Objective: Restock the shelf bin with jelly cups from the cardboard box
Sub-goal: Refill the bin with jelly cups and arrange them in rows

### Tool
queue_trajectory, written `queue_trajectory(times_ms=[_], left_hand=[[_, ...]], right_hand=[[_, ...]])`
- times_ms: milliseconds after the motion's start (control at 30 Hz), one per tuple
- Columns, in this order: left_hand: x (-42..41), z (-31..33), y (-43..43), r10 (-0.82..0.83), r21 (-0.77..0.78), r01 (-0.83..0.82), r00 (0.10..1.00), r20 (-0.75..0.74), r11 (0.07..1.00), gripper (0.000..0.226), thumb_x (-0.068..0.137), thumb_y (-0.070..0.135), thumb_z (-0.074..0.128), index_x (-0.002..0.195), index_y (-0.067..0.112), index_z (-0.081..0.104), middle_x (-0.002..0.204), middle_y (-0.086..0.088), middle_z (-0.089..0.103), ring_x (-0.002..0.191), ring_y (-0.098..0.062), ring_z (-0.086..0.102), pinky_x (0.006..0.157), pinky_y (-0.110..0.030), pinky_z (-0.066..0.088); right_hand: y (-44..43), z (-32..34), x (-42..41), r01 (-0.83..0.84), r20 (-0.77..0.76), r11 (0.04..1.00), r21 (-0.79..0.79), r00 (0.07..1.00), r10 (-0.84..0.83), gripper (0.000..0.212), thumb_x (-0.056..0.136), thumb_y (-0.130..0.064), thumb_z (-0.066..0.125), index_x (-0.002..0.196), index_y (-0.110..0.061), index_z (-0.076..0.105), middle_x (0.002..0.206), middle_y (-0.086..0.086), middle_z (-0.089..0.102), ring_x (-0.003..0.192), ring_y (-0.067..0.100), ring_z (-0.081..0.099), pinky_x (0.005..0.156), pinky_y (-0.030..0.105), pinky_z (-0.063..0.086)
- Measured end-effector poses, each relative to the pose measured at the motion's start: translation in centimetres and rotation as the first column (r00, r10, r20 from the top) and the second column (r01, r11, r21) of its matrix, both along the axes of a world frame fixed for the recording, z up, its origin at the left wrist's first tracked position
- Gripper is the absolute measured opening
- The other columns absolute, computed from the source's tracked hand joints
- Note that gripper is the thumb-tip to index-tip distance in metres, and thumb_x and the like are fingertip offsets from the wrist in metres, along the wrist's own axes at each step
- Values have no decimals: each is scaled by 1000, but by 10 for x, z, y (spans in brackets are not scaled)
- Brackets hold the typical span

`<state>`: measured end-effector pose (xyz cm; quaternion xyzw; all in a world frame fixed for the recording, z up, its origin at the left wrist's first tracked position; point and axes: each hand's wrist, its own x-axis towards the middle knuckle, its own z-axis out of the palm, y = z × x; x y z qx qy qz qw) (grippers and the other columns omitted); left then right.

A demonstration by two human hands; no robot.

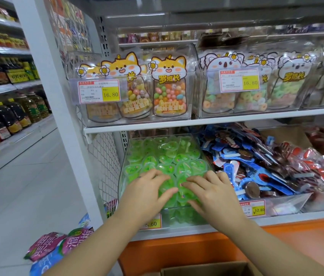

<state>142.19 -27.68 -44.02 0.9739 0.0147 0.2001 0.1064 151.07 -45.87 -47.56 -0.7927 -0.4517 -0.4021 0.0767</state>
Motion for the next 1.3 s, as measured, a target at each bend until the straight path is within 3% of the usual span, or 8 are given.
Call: queue_trajectory(times_ms=[100, 300, 467, 733, 900, 1133, 1200, 1300], left_hand=[[-5, -7, -1, -33, 7, 34, 998, -60, 999, 46, 93, 54, 42, 136, 37, 47, 140, 20, 42, 130, -3, 36, 105, -25, 35], [-4, -12, -1, -66, 4, 66, 998, -14, 998, 42, 96, 44, 43, 137, 34, 46, 144, 19, 40, 133, -2, 32, 107, -22, 30], [-4, -13, 0, -91, 89, 95, 995, -52, 991, 60, 87, 50, 57, 141, 33, 40, 146, 18, 34, 135, -6, 30, 109, -23, 26], [-4, -12, 2, -122, 86, 126, 991, -48, 988, 68, 82, 52, 63, 142, 33, 38, 147, 20, 32, 135, -5, 29, 109, -23, 25], [-3, -18, 1, -112, 91, 112, 994, -10, 990, 64, 74, 46, 73, 131, 25, 53, 136, 11, 51, 125, -14, 48, 99, -35, 47], [-1, -19, -1, -106, 95, 107, 994, -20, 990, 64, 85, 51, 59, 141, 30, 39, 147, 17, 34, 137, -7, 28, 109, -26, 28], [-2, -19, -1, -108, 97, 110, 994, -26, 989, 64, 86, 52, 57, 143, 31, 36, 148, 18, 32, 137, -6, 26, 109, -25, 27], [-1, -22, 1, -109, 115, 110, 994, -12, 987, 65, 86, 53, 55, 143, 32, 34, 149, 19, 29, 137, -4, 25, 110, -24, 27]], right_hand=[[0, -1, 0, -4, -2, 1000, 10, 1000, 4, 45, 61, -42, 83, 101, -26, 69, 100, -12, 68, 79, 17, 49, 70, 33, 31], [3, 3, -1, -2, -19, 999, 41, 1000, 3, 43, 58, -42, 85, 96, -27, 71, 95, -14, 68, 78, 16, 48, 69, 32, 30], [2, 2, 0, -14, -7, 999, 46, 1000, 14, 41, 58, -41, 86, 93, -27, 70, 93, -14, 68, 80, 15, 42, 69, 32, 29], [2, 0, 1, -24, 39, 999, 27, 999, 23, 43, 59, -42, 84, 95, -26, 69, 97, -12, 68, 81, 16, 47, 71, 32, 29], [2, -1, 2, -6, 67, 1000, -12, 998, 6, 45, 60, -42, 82, 99, -25, 68, 99, -11, 66, 83, 17, 47, 73, 32, 29], [3, -3, 4, 7, 105, 1000, -27, 994, -4, 45, 65, -40, 77, 104, -24, 63, 103, -7, 64, 86, 19, 45, 74, 34, 29], [2, -4, 4, -15, 131, 1000, -4, 991, 15, 40, 69, -36, 74, 104, -23, 59, 106, -4, 64, 87, 20, 46, 74, 34, 30], [2, -6, 3, -91, 199, 995, 44, 977, 81, 16, 82, -25, 62, 96, -23, 55, 104, -1, 64, 83, 20, 46, 73, 34, 32]])
